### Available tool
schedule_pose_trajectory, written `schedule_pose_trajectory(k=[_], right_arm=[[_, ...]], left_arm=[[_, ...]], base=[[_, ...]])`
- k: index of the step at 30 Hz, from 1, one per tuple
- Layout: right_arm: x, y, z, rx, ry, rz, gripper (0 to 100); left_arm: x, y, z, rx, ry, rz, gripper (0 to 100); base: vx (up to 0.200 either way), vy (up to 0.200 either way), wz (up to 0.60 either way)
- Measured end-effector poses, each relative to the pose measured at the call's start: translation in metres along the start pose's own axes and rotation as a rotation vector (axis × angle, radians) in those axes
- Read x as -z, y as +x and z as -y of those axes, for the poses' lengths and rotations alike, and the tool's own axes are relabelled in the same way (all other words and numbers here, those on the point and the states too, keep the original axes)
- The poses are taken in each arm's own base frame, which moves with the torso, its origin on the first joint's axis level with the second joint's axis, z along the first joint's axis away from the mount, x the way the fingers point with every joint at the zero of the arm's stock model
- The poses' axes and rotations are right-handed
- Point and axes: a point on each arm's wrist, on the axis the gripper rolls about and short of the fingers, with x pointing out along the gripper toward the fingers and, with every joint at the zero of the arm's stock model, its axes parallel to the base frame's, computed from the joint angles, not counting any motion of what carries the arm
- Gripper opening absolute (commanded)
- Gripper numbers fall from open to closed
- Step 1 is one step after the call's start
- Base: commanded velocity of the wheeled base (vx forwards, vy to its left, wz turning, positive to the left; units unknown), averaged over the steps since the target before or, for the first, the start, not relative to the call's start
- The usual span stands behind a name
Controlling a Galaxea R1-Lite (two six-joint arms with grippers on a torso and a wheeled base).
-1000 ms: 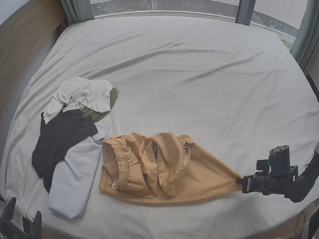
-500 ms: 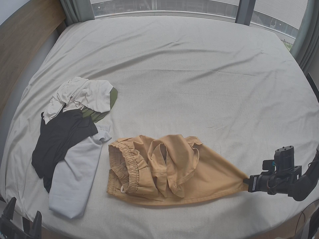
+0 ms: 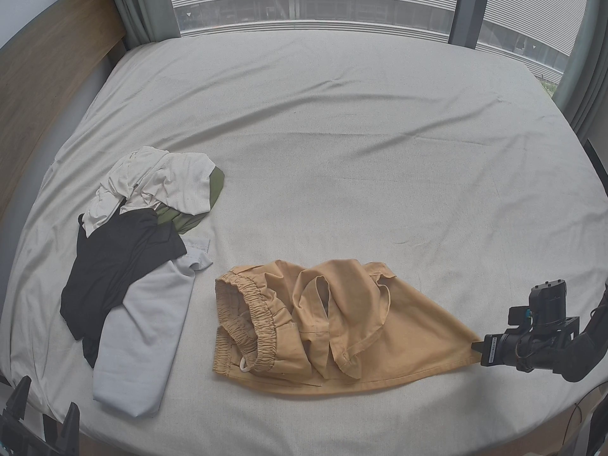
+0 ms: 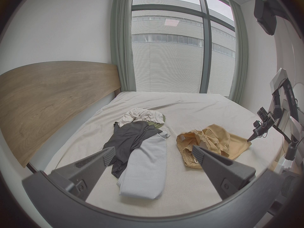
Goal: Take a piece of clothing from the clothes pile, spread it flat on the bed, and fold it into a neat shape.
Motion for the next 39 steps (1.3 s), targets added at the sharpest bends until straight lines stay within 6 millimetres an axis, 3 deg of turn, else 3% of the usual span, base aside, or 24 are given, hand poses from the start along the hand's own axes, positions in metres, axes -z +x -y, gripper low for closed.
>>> schedule_pose_trajectory(k=[7,11,18,25,35,39], right_arm=[[-0.008,-0.005,-0.004,-0.034,-0.01,0.104,100],[-0.018,-0.019,-0.014,-0.092,-0.043,0.23,100],[-0.03,-0.048,-0.059,-0.296,-0.143,0.389,100],[-0.058,-0.064,-0.1,-0.518,-0.2,0.508,100],[-0.09,-0.076,-0.125,-0.661,-0.227,0.6,100],[-0.092,-0.077,-0.128,-0.704,-0.242,0.583,100]], left_arm=[[0.0,0.0,0.0,0.001,0.004,0.0,100],[0.0,0.0,0.0,0.01,0.011,-0.001,100],[0.0,0.0,0.0,0.019,0.02,-0.002,100],[0.0,0.0,0.0,0.024,0.024,-0.001,100],[0.0,0.0,0.0,0.024,0.016,-0.003,100],[0.0,0.0,0.001,0.033,0.038,-0.002,100]], base=[[0.0,0.0,0.0],[0.0,0.0,0.0],[0.0,0.0,0.0],[0.0,0.0,0.0],[0.0,0.0,0.0],[0.0,0.0,0.0]])
